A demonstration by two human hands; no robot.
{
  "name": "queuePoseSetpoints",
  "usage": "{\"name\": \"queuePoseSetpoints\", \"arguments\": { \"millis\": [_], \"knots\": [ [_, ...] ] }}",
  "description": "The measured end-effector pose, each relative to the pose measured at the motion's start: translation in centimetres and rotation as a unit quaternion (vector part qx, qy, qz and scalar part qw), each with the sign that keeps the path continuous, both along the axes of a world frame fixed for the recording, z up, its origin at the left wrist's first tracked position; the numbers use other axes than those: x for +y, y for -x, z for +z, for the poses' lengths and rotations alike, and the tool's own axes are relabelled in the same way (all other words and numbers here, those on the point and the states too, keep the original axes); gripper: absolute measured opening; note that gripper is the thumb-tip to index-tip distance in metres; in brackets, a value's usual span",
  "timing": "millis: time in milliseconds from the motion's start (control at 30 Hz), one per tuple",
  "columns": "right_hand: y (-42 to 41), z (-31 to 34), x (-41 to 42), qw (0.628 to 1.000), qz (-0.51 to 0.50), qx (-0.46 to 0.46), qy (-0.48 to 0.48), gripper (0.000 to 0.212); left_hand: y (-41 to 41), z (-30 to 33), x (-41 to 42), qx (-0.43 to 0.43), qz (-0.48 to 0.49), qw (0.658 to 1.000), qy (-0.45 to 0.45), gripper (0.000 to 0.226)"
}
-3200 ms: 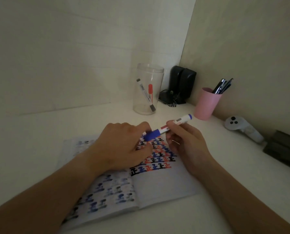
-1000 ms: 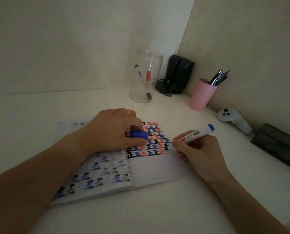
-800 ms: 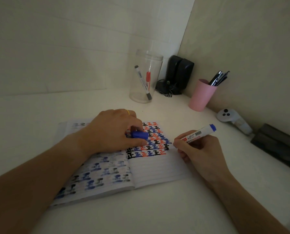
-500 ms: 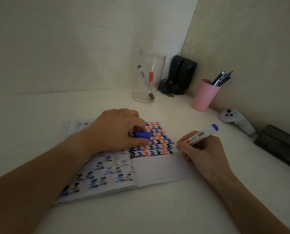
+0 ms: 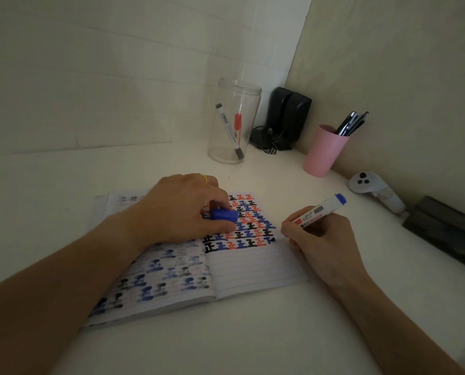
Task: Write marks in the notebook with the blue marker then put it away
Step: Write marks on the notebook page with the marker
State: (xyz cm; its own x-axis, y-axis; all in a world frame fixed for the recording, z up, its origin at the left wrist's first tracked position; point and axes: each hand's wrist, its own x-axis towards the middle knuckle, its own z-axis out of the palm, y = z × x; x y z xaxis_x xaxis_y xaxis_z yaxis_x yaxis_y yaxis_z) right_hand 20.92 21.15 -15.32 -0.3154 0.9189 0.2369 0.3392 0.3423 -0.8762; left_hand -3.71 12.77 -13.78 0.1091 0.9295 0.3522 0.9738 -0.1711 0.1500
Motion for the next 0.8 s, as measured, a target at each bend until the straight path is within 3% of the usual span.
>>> {"name": "queuePoseSetpoints", "arguments": {
  "millis": [233, 600, 800],
  "knots": [
    [-0.2, 0.24, -0.47, 0.997, 0.07, 0.013, -0.012, 0.008, -0.08, 0.07, -0.07, 0.0, 0.0, 1.0, -0.003, 0.05],
    [-0.25, 0.41, -0.48, 0.996, 0.091, 0.011, -0.013, 0.009, -0.05, 0.03, -0.06, -0.001, 0.002, 1.0, -0.011, 0.049],
    [-0.02, 0.15, -0.14, 1.0, 0.029, 0.001, 0.0, 0.005, -0.06, 0.09, -0.1, 0.001, 0.0, 1.0, -0.005, 0.053]
  ]
}}
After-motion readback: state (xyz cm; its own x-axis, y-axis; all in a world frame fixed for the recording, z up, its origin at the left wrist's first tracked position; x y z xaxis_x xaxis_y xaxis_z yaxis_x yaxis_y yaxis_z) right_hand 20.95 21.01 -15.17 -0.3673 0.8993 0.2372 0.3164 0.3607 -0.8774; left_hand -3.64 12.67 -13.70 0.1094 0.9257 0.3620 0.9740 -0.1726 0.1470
